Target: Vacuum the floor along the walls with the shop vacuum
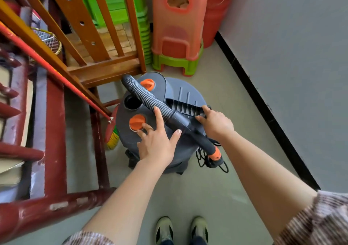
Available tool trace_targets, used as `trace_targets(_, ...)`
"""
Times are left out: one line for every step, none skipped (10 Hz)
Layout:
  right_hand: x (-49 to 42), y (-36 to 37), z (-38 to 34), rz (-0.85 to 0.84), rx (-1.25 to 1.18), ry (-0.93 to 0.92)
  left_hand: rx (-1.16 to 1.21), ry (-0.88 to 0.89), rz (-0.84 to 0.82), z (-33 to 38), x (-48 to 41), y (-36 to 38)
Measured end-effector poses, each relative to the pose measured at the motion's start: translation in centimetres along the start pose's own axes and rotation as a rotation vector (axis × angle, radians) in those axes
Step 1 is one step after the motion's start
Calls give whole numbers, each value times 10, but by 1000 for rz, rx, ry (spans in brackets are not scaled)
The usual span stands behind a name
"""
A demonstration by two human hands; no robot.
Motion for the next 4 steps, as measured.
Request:
trace_targets(-10, -6, -3, 47, -124, -6, -80, -7, 26, 12, -7, -2)
trace_targets(-9, -11, -11, 71, -374, -13, -135, -2, 48, 18, -9, 0)
trace_targets(-5, -22, -21, 79, -608, -4, -182, 3, 36, 22, -9, 4)
trace_targets(4, -51, -23, 149, -1014, 39, -270, 33, 20, 30, -5, 9)
Point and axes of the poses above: each hand's wrist, its own x-axis away from the middle knuckle, its own y-axis out of the palm, z = x × y, the point moved 3 cm from there along -x, towards the middle knuckle, and after that the axes turned 11 degrees about -x, right-handed, at the moved point
